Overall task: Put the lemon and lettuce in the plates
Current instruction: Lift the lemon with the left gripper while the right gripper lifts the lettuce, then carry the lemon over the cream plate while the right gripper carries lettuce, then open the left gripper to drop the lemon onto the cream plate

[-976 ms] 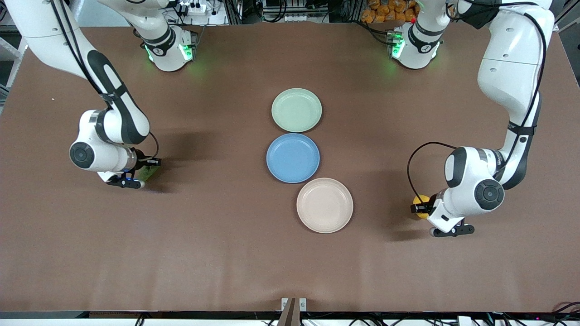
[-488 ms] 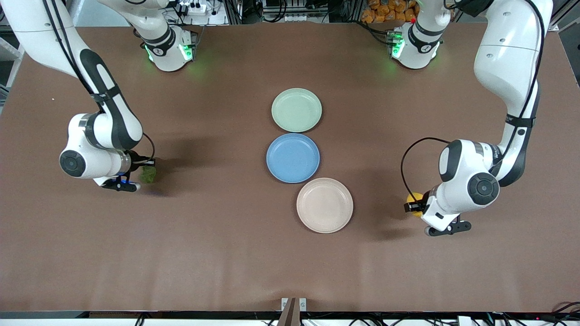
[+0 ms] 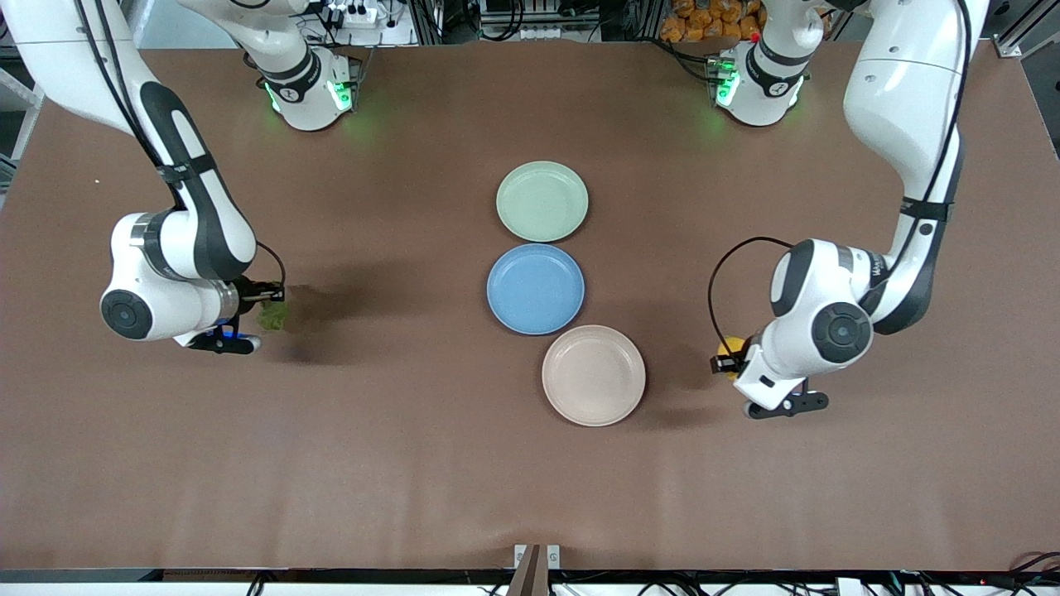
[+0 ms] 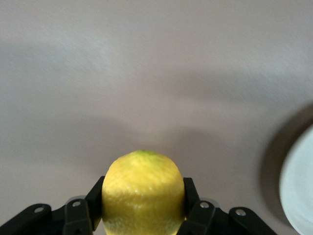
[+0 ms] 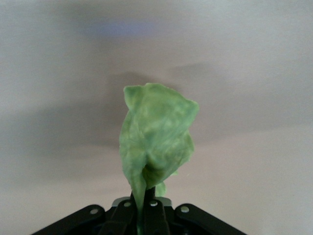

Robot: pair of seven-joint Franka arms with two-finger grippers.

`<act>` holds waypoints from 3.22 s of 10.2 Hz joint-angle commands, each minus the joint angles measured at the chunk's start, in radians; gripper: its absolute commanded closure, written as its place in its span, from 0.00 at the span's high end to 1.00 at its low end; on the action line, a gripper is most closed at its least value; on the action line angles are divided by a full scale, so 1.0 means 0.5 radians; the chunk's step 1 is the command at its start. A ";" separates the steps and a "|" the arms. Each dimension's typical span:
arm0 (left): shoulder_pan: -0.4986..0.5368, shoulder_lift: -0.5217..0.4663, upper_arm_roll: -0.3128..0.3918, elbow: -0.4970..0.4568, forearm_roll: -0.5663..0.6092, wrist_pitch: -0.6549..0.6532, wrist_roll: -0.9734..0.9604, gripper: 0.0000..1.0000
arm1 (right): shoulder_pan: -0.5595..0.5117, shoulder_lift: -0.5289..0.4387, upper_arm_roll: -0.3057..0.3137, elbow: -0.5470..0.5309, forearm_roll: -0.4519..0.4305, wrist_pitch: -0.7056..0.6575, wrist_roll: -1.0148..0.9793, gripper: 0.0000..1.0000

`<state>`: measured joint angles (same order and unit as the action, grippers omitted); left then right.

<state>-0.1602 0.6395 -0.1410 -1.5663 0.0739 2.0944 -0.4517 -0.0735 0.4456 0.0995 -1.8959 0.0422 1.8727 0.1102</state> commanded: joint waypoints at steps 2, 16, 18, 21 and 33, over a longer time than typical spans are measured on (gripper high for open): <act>-0.210 -0.024 0.015 -0.012 0.045 -0.044 -0.344 0.00 | 0.125 -0.102 0.016 0.034 0.112 -0.097 0.147 0.00; -0.587 0.144 0.030 0.025 0.048 0.452 -1.280 0.00 | 1.266 -0.133 0.016 0.276 0.397 -0.080 1.607 0.00; -0.627 0.175 0.046 0.025 0.073 0.563 -1.367 0.00 | 1.389 -0.124 0.013 0.273 0.397 -0.024 1.798 0.00; -0.661 0.209 0.055 0.025 0.110 0.689 -1.538 0.24 | 1.524 -0.066 0.013 0.264 0.400 0.147 2.019 0.00; -0.474 0.068 0.052 -0.006 0.349 0.312 -1.158 1.00 | 1.929 0.253 -0.003 0.248 0.281 0.611 2.544 0.05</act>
<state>-0.4155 0.7113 -0.1075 -1.5552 0.2379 2.2863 -1.0610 0.8747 0.5480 0.1097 -1.7772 0.2111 2.1601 1.3603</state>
